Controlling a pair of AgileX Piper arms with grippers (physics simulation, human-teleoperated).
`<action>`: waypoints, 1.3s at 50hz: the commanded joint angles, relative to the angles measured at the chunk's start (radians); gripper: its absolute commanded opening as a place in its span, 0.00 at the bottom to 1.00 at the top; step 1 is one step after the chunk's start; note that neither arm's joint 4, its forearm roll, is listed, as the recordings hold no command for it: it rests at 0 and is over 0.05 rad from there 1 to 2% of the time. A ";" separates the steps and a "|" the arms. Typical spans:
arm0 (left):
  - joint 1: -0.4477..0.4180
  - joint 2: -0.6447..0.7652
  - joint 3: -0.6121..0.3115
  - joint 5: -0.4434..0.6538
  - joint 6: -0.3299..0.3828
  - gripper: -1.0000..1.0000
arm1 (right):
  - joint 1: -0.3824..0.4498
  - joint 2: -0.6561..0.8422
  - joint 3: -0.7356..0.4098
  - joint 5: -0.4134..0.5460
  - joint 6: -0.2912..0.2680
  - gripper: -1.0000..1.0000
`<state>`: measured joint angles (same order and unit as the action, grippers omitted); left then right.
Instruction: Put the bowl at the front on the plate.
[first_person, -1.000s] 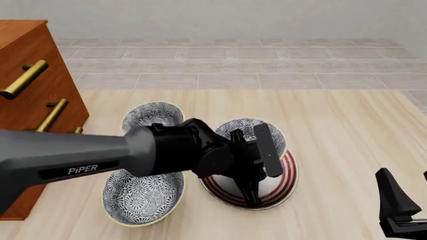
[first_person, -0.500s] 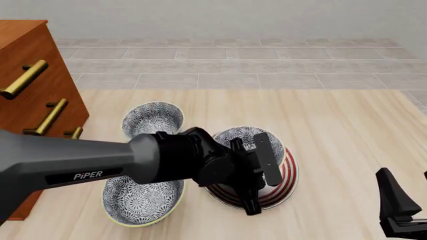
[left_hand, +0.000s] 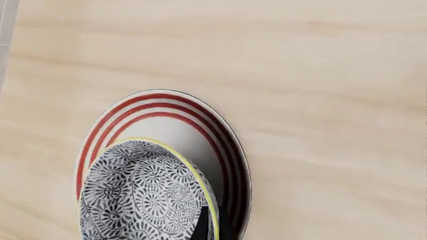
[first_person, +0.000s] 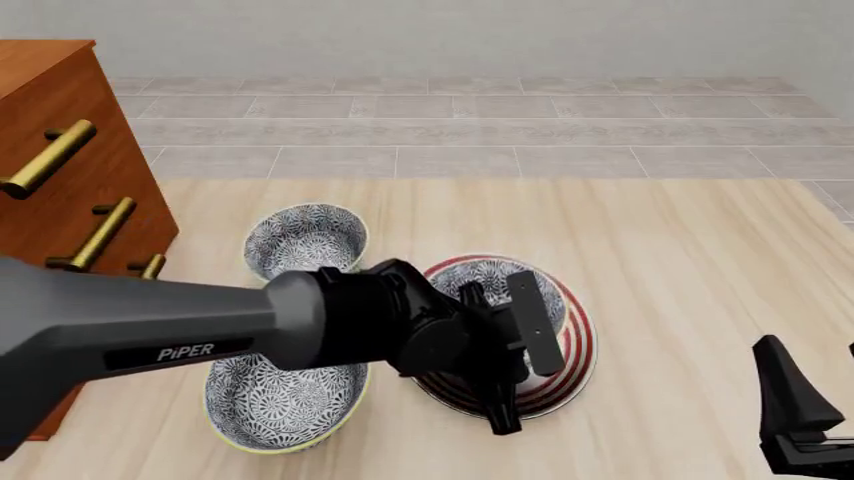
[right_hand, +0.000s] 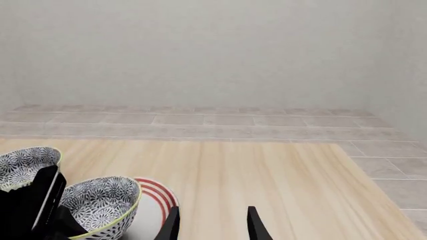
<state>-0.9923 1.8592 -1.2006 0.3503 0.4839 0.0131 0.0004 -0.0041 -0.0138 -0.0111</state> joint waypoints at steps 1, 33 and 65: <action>-0.007 0.003 -0.002 0.000 -0.009 0.00 | -0.003 0.000 0.000 -0.001 0.003 1.00; -0.008 0.021 -0.004 0.006 -0.010 1.00 | -0.005 0.000 -0.002 0.000 0.002 1.00; -0.045 -0.031 -0.006 0.043 -0.023 1.00 | -0.003 0.000 -0.002 0.000 0.000 1.00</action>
<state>-1.0239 1.8513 -1.2008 0.3736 0.4673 0.0105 0.0005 -0.0063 -0.0128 -0.0108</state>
